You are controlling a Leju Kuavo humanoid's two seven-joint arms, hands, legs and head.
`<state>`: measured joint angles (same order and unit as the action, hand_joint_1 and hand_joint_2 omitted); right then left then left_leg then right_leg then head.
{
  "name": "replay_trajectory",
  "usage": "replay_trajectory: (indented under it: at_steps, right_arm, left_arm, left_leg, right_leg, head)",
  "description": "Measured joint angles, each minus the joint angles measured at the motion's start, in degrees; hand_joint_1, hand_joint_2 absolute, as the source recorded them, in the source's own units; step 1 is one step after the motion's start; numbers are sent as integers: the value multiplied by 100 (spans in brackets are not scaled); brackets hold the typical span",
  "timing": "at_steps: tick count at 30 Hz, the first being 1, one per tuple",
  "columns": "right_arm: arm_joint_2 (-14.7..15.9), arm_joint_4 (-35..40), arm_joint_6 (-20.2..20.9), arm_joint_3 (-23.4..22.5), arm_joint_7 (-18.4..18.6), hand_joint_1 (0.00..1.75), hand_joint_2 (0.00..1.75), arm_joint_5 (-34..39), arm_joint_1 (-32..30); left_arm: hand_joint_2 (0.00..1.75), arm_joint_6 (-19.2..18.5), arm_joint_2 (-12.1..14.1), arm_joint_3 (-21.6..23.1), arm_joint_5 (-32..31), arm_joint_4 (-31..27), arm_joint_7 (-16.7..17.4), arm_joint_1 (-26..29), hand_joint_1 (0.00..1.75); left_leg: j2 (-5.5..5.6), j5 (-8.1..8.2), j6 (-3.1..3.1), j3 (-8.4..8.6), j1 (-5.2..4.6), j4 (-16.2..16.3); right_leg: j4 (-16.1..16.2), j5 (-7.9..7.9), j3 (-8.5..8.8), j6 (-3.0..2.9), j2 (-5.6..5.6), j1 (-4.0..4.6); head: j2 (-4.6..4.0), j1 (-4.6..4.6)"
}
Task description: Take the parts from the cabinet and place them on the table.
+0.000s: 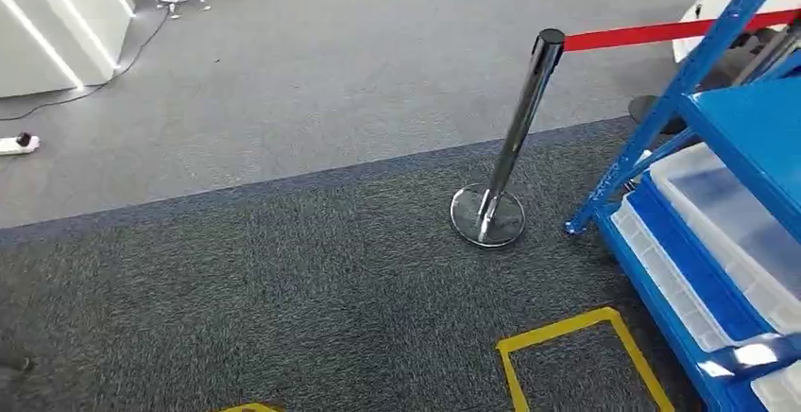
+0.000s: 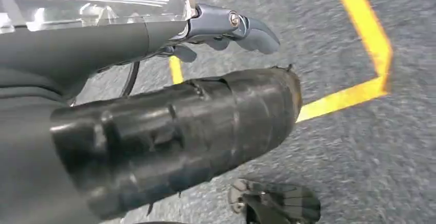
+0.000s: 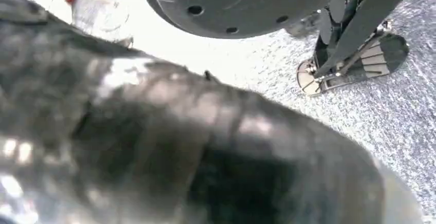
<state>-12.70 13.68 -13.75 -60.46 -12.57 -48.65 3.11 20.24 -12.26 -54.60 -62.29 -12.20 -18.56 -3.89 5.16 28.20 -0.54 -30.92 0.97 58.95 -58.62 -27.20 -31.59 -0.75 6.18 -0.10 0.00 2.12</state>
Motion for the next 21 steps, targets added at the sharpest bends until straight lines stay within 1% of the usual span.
replay_trajectory:
  at_steps: [1,2,3,4,5,6,7,8,9,10,11,12,13,14,15,16,18,19,20,21]
  right_arm:
    - [0,0,0,2,0,0,0,0,21]
    - [0,0,0,4,0,0,0,-2,7]
    - [0,-2,-2,4,0,0,0,-2,-12]
    - [0,-2,-7,4,2,0,0,-2,-27]
    - [0,-4,-9,4,9,0,0,-2,-30]
    - [0,-4,-9,4,9,0,0,-4,-27]
    - [0,-7,-9,4,13,0,0,-4,-17]
    - [0,-7,-9,9,13,0,0,-9,-3]
    - [0,-7,-7,11,15,0,0,-11,-2]
    - [0,-9,-7,20,17,0,0,-20,-5]
    - [0,-9,-7,33,26,0,0,-20,-8]
    - [0,-9,-7,39,37,0,0,-20,-15]
    - [0,-9,-7,42,50,0,0,-22,-21]
    - [0,-9,-7,42,59,0,0,-26,-22]
    - [0,-9,-7,44,59,0,0,-31,-13]
    - [0,-9,-7,46,61,0,0,-37,-1]
    - [0,-9,-4,48,61,0,0,-48,-8]
    - [0,-9,-4,48,63,0,0,-55,-23]
    - [-2,-11,-2,48,68,0,0,-66,-23]
    - [-9,-11,0,48,70,0,0,-70,-19]
  left_arm:
    - [0,0,0,-7,0,0,-4,-7,0]
    - [0,-2,2,-9,-2,0,-9,-34,0]
    - [0,-2,2,-9,-2,0,-11,-43,0]
    - [0,-2,2,-13,2,0,-11,-42,0]
    - [0,-11,0,-15,2,-2,-11,-39,0]
    - [0,-13,2,-18,2,0,-13,-39,0]
    - [0,-22,2,-22,2,0,-15,-36,0]
    - [0,-24,2,-33,4,0,-15,-23,0]
    - [0,-26,2,-44,9,0,-20,-9,0]
    - [0,-28,2,-52,22,0,-26,-4,0]
    - [0,-31,2,-55,33,0,-31,-4,0]
    - [0,-39,2,-57,35,0,-39,-9,0]
    - [0,-44,2,-59,46,0,-48,-15,0]
    - [0,-44,2,-59,50,0,-48,-18,0]
    - [0,-44,2,-61,52,0,-50,-14,0]
    - [0,-44,2,-63,54,0,-50,-11,0]
    - [0,-44,2,-63,59,0,-55,-33,0]
    - [0,-46,2,-63,61,0,-57,-49,0]
    - [0,-50,2,-66,59,0,-59,-50,0]
    - [0,-55,2,-66,59,0,-63,-49,0]
  left_leg:
    - [-42,-9,-5,-16,1,-22]
    - [-97,-9,-17,4,-24,-19]
    - [-144,-11,-59,8,-40,-16]
    - [-214,-45,-103,21,-11,-64]
    - [-309,-87,-162,38,20,-128]
    - [-366,-98,-179,44,9,-149]
    - [-451,-94,-208,39,-5,-150]
    - [-541,-84,-219,35,-19,-144]
    - [-639,-75,-226,35,-29,-142]
    - [-731,-63,-233,35,-36,-138]
    - [-817,-51,-230,41,-41,-134]
    - [-883,-37,-225,54,-42,-131]
    - [-943,-18,-217,79,-44,-129]
    - [-1001,2,-200,113,-46,-127]
    - [-1049,21,-172,133,-61,-126]
    - [-1105,48,-130,138,-87,-104]
    - [-1233,63,-90,165,-83,-123]
    - [-1297,69,-69,203,-86,-135]
    - [-1226,122,-13,197,-77,-112]
    - [-918,250,5,166,-68,42]
  right_leg:
    - [-22,6,-44,36,59,-12]
    - [-9,16,-66,70,108,-34]
    - [19,38,-71,123,173,-59]
    - [31,55,-90,164,236,-37]
    - [-26,12,-104,163,66,-43]
    - [-193,-121,-175,184,-273,-15]
    - [-579,-362,-369,197,-458,-16]
    - [-1045,-588,-593,210,-522,-22]
    - [-1444,-744,-790,220,-550,-31]
    - [-1679,-782,-907,229,-560,-36]
    - [-1628,-670,-879,232,-573,-39]
    - [-1331,-463,-720,224,-598,-38]
    - [-831,-202,-449,201,-663,-32]
    - [-295,20,-151,158,-834,-12]
    - [4,-33,-9,115,-1139,46]
    - [31,-11,-22,75,-1101,91]
    - [16,-17,-58,41,-959,103]
    - [40,-5,-56,13,-889,100]
    - [102,40,33,-39,-815,11]
    - [116,48,32,-63,-769,9]
  head:
    - [0,2]
    - [0,2]
    - [0,0]
    - [0,4]
    - [0,2]
    - [0,24]
    - [0,31]
    - [0,33]
    - [0,31]
    - [0,31]
    - [0,33]
    - [0,31]
    - [0,33]
    - [0,33]
    - [0,33]
    - [0,29]
    - [0,28]
    - [0,31]
    - [0,28]
    - [0,31]
